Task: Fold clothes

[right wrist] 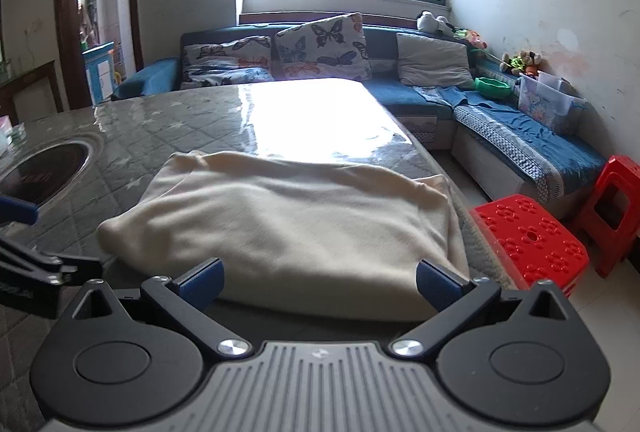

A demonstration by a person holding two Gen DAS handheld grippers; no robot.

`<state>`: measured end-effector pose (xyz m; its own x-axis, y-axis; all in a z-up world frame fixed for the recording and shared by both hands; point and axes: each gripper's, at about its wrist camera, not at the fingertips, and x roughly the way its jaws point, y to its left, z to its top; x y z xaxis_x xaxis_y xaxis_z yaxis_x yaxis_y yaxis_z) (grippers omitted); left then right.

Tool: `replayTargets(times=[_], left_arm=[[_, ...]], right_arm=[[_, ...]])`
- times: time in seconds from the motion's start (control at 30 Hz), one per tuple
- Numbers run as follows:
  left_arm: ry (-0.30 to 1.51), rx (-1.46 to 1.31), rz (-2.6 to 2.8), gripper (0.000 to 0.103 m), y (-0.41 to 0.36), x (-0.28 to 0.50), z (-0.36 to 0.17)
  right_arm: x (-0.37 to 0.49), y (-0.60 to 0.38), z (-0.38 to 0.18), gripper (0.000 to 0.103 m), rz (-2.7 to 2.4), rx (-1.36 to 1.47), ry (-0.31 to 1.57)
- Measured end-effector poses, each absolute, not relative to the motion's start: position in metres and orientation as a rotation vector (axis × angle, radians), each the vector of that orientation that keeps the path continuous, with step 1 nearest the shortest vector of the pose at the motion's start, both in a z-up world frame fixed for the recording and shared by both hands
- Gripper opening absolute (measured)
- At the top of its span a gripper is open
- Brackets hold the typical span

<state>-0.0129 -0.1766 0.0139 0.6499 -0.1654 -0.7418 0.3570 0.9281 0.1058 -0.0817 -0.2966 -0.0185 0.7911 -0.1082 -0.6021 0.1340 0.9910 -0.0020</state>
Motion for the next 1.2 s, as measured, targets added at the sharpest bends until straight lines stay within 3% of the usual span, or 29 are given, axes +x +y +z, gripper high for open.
replayTargets(times=[0.37, 0.73, 1.2], left_arm=[[0.809, 0.232, -0.282, 0.103, -0.173, 0.0, 0.017], [0.819, 0.208, -0.253, 0.103, -0.174, 0.023, 0.017], [0.868, 0.206, -0.246, 0.103, -0.169, 0.039, -0.001]], right_arm=[[-0.068, -0.302, -0.039, 0.103, -0.151, -0.002, 0.701], [-0.054, -0.3, -0.018, 0.103, -0.125, 0.004, 0.648], [-0.031, -0.316, -0.04, 0.103, -0.093, 0.068, 0.75]])
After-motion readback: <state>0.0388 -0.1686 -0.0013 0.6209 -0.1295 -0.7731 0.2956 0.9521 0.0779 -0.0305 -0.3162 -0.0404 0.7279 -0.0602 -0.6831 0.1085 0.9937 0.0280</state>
